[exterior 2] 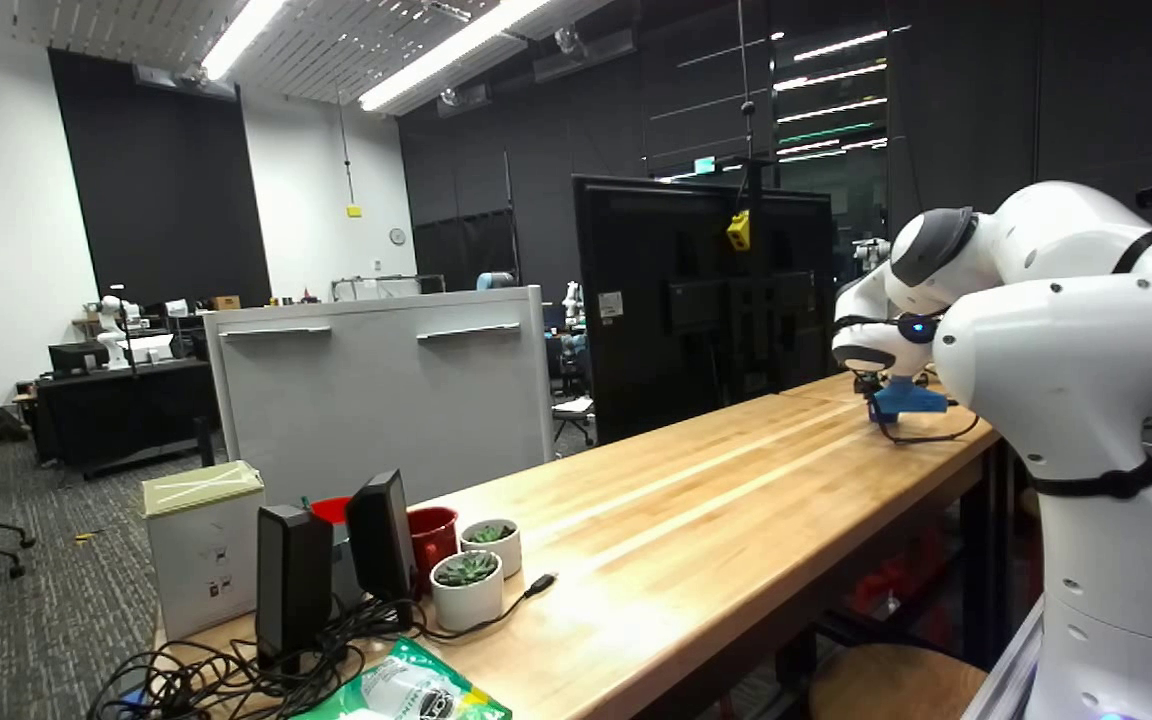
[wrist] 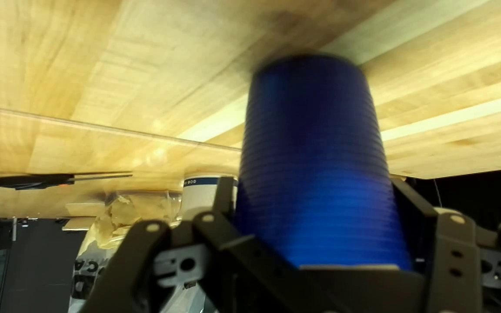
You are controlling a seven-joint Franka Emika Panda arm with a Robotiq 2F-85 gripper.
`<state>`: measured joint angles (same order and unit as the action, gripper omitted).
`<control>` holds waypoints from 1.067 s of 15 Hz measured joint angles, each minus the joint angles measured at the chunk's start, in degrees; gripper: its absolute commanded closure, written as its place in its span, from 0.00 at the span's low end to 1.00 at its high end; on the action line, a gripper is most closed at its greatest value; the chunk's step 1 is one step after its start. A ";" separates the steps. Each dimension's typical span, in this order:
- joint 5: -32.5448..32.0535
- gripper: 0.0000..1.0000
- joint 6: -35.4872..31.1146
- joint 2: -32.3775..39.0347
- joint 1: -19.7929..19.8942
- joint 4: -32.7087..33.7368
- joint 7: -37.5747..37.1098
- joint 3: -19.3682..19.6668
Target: Pick up the blue cup and move it to the left
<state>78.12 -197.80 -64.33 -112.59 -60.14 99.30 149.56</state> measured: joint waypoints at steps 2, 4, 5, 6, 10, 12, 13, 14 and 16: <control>0.00 0.00 0.00 0.00 -0.04 0.01 0.14 0.00; 0.00 0.00 0.00 0.00 -0.11 0.02 0.31 -0.01; 0.00 0.00 0.00 0.01 -0.15 0.06 0.39 -0.03; 0.00 0.00 0.00 0.01 -0.19 0.12 0.45 -0.04; -0.07 0.00 0.03 0.06 -0.70 0.60 0.52 -0.09; -0.23 0.00 0.03 0.10 -1.33 1.39 0.49 -0.14; -0.32 0.00 0.03 0.13 -1.75 1.91 0.48 -0.16; -0.44 0.00 0.03 0.15 -2.20 2.56 0.44 -0.18; -0.72 0.00 0.03 0.19 -3.17 4.21 0.35 -0.21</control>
<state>77.40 -197.76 -64.14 -115.76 -55.93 99.65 149.35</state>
